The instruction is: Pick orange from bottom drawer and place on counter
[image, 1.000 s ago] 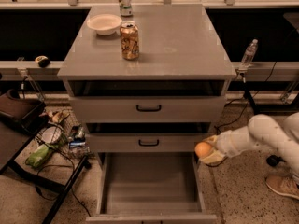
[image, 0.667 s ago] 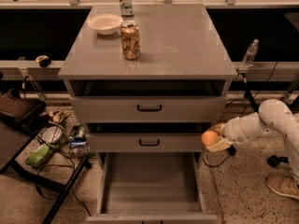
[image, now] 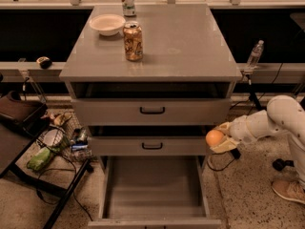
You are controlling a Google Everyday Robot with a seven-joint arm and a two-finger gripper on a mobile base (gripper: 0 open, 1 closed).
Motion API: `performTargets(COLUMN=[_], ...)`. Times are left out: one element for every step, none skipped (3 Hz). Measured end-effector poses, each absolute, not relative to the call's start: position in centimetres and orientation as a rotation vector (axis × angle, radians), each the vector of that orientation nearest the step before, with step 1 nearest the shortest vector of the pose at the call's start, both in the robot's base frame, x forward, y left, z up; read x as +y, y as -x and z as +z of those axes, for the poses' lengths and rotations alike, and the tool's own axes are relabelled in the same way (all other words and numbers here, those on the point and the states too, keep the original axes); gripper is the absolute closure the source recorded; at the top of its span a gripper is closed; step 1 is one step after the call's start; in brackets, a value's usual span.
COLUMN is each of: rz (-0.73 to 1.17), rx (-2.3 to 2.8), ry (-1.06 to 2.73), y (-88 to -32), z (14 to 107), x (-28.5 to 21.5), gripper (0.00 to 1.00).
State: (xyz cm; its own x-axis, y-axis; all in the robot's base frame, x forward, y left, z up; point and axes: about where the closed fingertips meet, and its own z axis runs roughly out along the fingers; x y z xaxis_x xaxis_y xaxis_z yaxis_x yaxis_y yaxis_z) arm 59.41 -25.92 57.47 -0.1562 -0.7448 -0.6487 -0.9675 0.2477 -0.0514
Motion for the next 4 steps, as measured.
performTargets(rz=[0.492, 0.427, 0.263, 0.110], rx=[2.008, 2.050, 2.074, 2.040], ry=[1.527, 1.508, 1.427, 1.301], y=[-56.1, -54.5, -57.7, -62.5], z=[64.7, 72.4, 83.3, 90.0], x=[-24.8, -24.0, -22.3, -21.6], gripper=[1.00, 1.00, 1.00, 1.00])
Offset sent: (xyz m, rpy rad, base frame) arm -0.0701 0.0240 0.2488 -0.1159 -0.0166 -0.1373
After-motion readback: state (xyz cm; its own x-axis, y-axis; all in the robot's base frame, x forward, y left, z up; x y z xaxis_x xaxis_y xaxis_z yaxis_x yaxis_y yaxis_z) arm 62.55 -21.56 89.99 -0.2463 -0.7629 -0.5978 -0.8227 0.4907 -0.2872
